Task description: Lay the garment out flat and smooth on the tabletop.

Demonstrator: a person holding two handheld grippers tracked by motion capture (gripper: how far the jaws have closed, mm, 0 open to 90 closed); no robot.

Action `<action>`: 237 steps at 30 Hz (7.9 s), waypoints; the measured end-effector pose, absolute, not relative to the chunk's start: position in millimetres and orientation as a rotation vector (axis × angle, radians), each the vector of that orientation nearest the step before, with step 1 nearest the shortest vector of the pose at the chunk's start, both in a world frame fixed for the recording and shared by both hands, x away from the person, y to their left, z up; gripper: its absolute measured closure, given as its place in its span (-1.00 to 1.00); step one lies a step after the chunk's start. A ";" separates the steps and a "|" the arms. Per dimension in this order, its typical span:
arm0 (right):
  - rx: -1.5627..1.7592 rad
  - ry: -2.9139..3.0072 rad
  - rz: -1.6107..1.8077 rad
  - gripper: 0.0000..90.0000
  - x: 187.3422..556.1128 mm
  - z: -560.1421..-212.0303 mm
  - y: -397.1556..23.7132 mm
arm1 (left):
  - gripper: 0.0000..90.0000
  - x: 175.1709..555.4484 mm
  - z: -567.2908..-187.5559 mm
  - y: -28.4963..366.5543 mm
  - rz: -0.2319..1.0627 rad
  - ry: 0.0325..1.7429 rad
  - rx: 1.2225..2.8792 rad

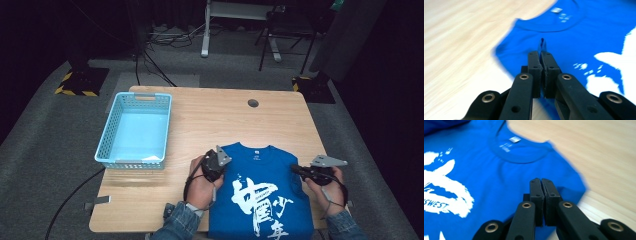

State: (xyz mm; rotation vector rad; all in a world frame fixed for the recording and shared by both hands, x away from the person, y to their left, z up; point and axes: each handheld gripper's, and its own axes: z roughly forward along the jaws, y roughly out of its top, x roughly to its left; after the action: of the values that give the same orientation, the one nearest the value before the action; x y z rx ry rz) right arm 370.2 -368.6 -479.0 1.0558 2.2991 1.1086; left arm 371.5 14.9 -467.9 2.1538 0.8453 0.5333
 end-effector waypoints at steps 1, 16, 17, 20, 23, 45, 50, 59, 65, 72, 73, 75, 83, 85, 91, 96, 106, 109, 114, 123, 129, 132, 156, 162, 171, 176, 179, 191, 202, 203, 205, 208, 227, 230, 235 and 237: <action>1.069 2.275 1.116 0.94 367.6 -475.5 -376.7 | 0.93 369.7 -465.5 24.9 0.543 0.872 2.145; 1.220 2.093 1.031 -0.24 328.8 -461.6 -425.7 | -0.36 333.9 -465.5 68.9 0.589 1.132 2.091; 1.189 2.115 1.050 -0.25 327.8 -460.8 -419.8 | -0.37 331.0 -463.5 60.9 0.570 1.094 2.097; 1.124 2.173 1.081 -0.29 323.7 -459.4 -403.1 | -0.44 321.3 -460.5 37.1 0.533 0.993 2.129; 1.081 2.233 1.095 -0.34 317.8 -461.0 -388.7 | -0.46 311.8 -461.5 17.3 0.472 0.911 2.155; 0.969 2.471 1.050 -0.44 296.1 -501.1 -356.8 | -0.35 295.7 -502.1 -11.0 0.302 0.759 2.252; 0.972 2.455 1.065 -0.44 320.7 -502.3 -355.7 | -0.34 318.4 -503.2 -10.7 0.316 0.777 2.233; 1.000 2.414 1.082 -0.44 362.4 -504.2 -353.4 | -0.33 355.8 -503.6 -8.6 0.328 0.803 2.214; 1.020 2.415 1.103 -0.57 358.0 -502.4 -354.3 | -0.42 340.6 -498.4 -5.8 0.347 0.826 2.243; 0.957 2.475 1.092 -0.57 308.7 -493.7 -358.3 | -0.43 287.6 -492.1 -4.3 0.344 0.770 2.294; 0.951 2.497 1.079 -0.57 301.9 -495.1 -358.2 | -0.44 283.8 -494.7 -5.0 0.330 0.774 2.303; 0.936 2.529 1.053 -0.58 292.3 -499.9 -357.2 | -0.42 281.4 -500.1 -4.4 0.304 0.778 2.280; 0.937 2.473 1.085 -0.58 312.9 -504.4 -358.5 | -0.43 302.9 -503.5 -1.6 0.328 0.802 2.233; 0.935 2.468 1.094 -0.58 323.4 -504.9 -359.1 | -0.44 312.5 -504.4 -1.6 0.331 0.803 2.221; 0.952 2.459 1.088 -0.58 344.7 -504.7 -357.7 | -0.44 340.1 -504.1 -0.9 0.346 0.827 2.214; 0.947 2.461 1.091 -0.58 367.5 -504.6 -358.2 | -0.44 357.3 -504.1 -0.2 0.345 0.832 2.212; 0.915 2.477 1.097 -0.58 407.9 -504.3 -359.4 | -0.44 385.1 -504.0 0.1 0.361 0.854 2.202; 0.918 2.474 1.096 -0.58 416.6 -504.3 -358.9 | -0.44 396.6 -503.9 1.6 0.363 0.866 2.198; 0.926 2.470 1.094 -0.58 429.1 -504.2 -358.0 | -0.44 407.8 -503.8 1.9 0.365 0.878 2.194; 0.922 2.469 1.094 -0.59 434.8 -504.1 -358.1 | -0.45 413.7 -503.6 2.8 0.360 0.885 2.189; 0.920 2.496 1.107 -0.68 428.6 -497.8 -352.0 | -0.64 406.2 -492.2 -0.7 0.375 0.870 2.194; 0.904 2.508 1.087 -0.68 422.7 -488.3 -348.4 | -0.67 399.5 -481.1 -2.0 0.386 0.845 2.199; 0.884 2.487 1.112 -0.74 393.4 -440.6 -363.6 | -0.71 359.3 -442.3 49.5 0.489 0.846 2.169; 0.894 2.471 1.110 -0.75 388.9 -438.7 -370.3 | -0.72 354.0 -439.2 66.5 0.511 0.856 2.157; 0.919 2.452 1.109 -0.75 383.2 -440.8 -377.2 | -0.72 345.6 -439.7 87.6 0.536 0.895 2.139; 0.925 2.444 1.104 -0.75 380.0 -441.2 -381.4 | -0.72 340.6 -444.4 97.4 0.552 0.911 2.147; 0.937 2.443 1.095 -0.75 378.8 -442.5 -384.4 | -0.72 338.4 -449.9 104.5 0.546 0.930 2.141; 1.022 2.416 1.091 -0.77 372.8 -455.7 -400.8 | -0.72 327.4 -467.1 130.0 0.525 0.957 2.125; 1.058 2.415 1.062 -0.79 367.1 -466.1 -415.3 | -0.72 316.8 -476.9 158.1 0.527 1.000 2.121; 1.062 2.415 1.060 -0.79 366.5 -466.9 -416.8 | -0.72 316.1 -477.9 160.1 0.525 1.005 2.118; 1.079 2.412 1.053 -0.80 364.2 -469.2 -421.7 | -0.72 314.5 -479.8 164.8 0.526 1.012 2.119; 1.092 2.408 1.048 -0.80 361.7 -470.5 -426.5 | -0.73 311.4 -481.8 171.9 0.527 1.026 2.121; 1.195 2.424 1.001 -0.81 347.4 -487.5 -442.2 | -0.73 297.3 -495.7 208.3 0.496 1.176 2.112; 1.206 2.430 0.988 -0.81 345.6 -490.6 -441.2 | -0.71 297.7 -497.7 210.7 0.488 1.201 2.116; 1.215 2.402 0.980 -0.84 341.6 -498.5 -438.2 | -0.75 299.2 -506.9 213.8 0.482 1.216 2.087; 1.195 2.386 0.974 -0.86 340.5 -500.4 -437.3 | -0.75 299.2 -507.0 213.9 0.482 1.216 2.086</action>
State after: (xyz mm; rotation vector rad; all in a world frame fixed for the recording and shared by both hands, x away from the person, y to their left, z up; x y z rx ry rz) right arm 340.5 -437.3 -500.4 1.1948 2.3856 0.9735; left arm 299.2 213.9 -507.0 2.0864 1.2157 0.4825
